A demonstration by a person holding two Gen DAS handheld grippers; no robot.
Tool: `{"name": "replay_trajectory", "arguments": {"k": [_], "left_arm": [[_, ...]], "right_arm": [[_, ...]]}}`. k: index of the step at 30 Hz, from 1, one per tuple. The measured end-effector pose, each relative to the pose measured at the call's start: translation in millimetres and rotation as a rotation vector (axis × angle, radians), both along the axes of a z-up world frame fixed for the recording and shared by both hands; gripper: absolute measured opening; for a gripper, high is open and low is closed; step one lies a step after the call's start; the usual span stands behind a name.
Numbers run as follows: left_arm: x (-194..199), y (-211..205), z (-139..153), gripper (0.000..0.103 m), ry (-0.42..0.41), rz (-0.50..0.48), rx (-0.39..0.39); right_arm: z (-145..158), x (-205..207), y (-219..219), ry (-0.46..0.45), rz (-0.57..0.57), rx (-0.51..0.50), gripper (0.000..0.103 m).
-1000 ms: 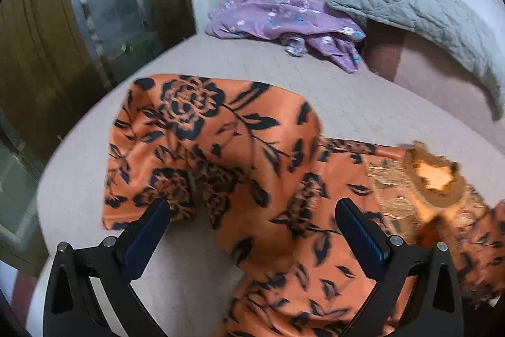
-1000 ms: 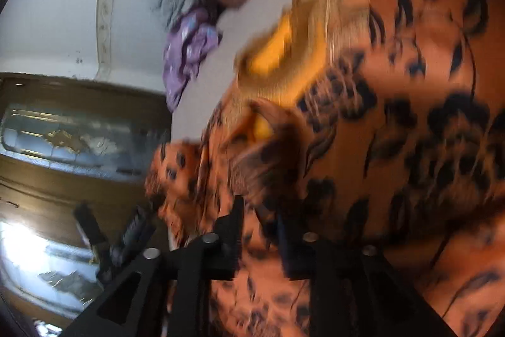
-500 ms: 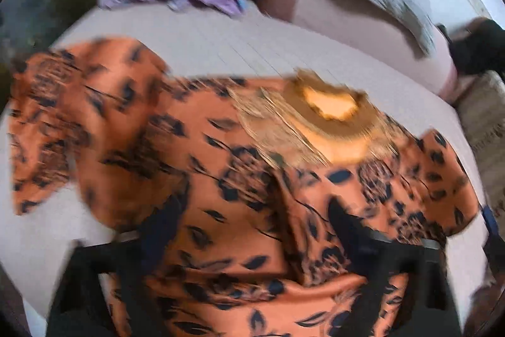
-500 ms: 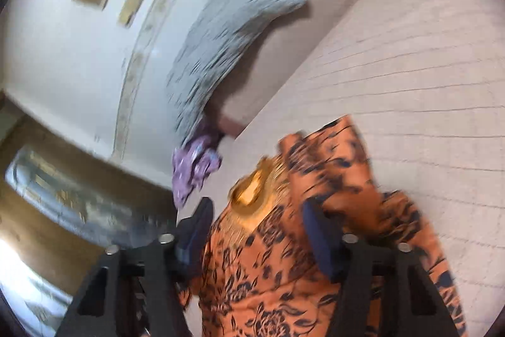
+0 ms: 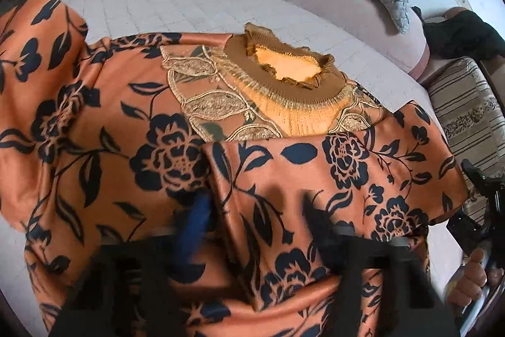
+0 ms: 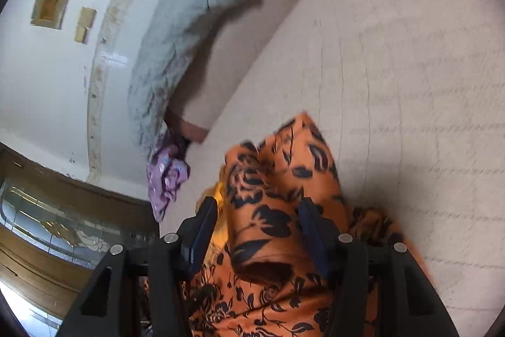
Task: Fold small clothes
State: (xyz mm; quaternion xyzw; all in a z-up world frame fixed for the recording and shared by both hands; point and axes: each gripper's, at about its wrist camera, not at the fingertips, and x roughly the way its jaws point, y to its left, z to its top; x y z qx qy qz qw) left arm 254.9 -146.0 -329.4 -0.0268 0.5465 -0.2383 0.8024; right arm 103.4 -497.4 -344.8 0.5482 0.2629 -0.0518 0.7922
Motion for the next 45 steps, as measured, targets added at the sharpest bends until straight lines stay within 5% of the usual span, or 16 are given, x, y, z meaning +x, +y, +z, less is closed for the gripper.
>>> {"name": "replay_trajectory", "arguments": {"k": [4,9,14,19,22,26,30,33,39,45], "left_arm": [[-2,-5,6,0.005,-0.072,-0.030,0.025],[-7,-3,42,0.004,-0.231,-0.086,0.075],[6,39,78,0.004,-0.420,0.012,0.208],[44,55,42,0.007,-0.262,0.052,0.345],[46,68,48,0.009,-0.244,0.071,0.298],[37,91,80,0.016,-0.383,0.170,0.304],[37,140,105,0.048,-0.443,0.340,0.260],[41,191,118,0.058,-0.452,0.513,0.223],[38,311,103,0.066,-0.304,0.818,0.058],[40,372,58,0.066,-0.089,0.921,-0.197]], "right_arm": [[-5,13,12,0.053,0.034,-0.054,0.057],[-9,19,17,0.072,0.036,-0.067,0.057],[8,7,18,0.007,-0.005,-0.134,0.057],[13,16,30,0.000,0.027,-0.184,0.057],[-3,37,43,0.051,0.115,-0.141,0.057],[-30,63,61,0.220,0.244,-0.175,0.055],[-23,59,61,0.200,0.233,-0.195,0.055],[-12,52,63,0.158,0.212,-0.228,0.056],[10,44,75,0.080,0.202,-0.301,0.058],[-1,56,95,0.119,0.265,-0.324,0.058]]}}
